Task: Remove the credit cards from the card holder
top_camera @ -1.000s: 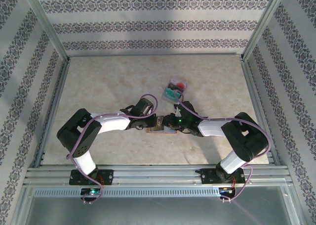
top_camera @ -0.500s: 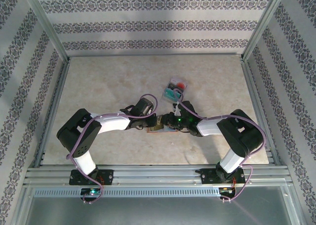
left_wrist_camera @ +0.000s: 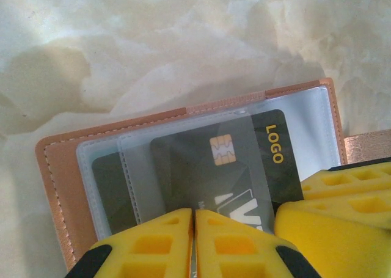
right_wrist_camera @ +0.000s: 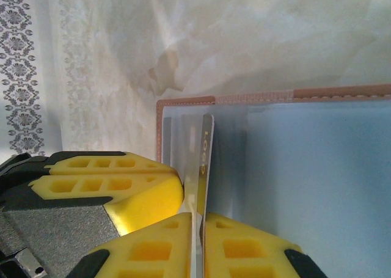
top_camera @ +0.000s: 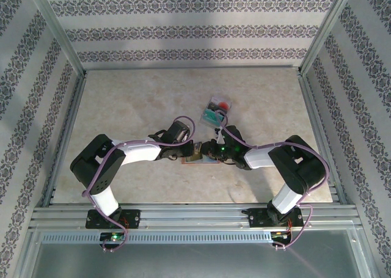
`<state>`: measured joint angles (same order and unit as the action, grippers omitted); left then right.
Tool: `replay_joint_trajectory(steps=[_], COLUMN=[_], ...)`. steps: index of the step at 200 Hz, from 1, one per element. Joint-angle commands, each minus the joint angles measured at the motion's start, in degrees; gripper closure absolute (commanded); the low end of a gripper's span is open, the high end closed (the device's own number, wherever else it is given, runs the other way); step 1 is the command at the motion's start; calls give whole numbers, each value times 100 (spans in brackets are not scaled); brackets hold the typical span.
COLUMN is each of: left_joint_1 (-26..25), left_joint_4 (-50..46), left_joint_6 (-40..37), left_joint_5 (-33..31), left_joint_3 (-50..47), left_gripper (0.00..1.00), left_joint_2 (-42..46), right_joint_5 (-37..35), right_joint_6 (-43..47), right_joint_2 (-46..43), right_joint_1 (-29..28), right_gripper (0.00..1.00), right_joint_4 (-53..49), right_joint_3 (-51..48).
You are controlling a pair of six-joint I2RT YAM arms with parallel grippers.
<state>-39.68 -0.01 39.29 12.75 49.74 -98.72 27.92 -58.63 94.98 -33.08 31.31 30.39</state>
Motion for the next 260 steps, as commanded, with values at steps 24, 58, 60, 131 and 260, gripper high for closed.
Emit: replay_joint_trajectory(steps=[24,58,60,131,260], left_joint_1=[82,118,118,127,136], left_joint_4=[-299,-324,-331,-324,-969], left_joint_6=[15,10,9,-116,-604], left_joint_5=[-234,-297,-295,-273,-677], left_joint_3=[-222,-275,-279,-254,202], left_gripper=[88,88,87,77,29], left_joint_2=[103,168,168,294,791], right_joint_5=[136,99,99,97,-64], right_joint_6=[15,33,42,66,308], right_joint_2=[-234,-278,-278,-200,-555], right_joint_1=[86,100,100,117,114], right_gripper=[89,91,91,93,94], right_joint_4=[378,310,307,231,-538], right_joint_3=[-147,-180,-187,-179,-8])
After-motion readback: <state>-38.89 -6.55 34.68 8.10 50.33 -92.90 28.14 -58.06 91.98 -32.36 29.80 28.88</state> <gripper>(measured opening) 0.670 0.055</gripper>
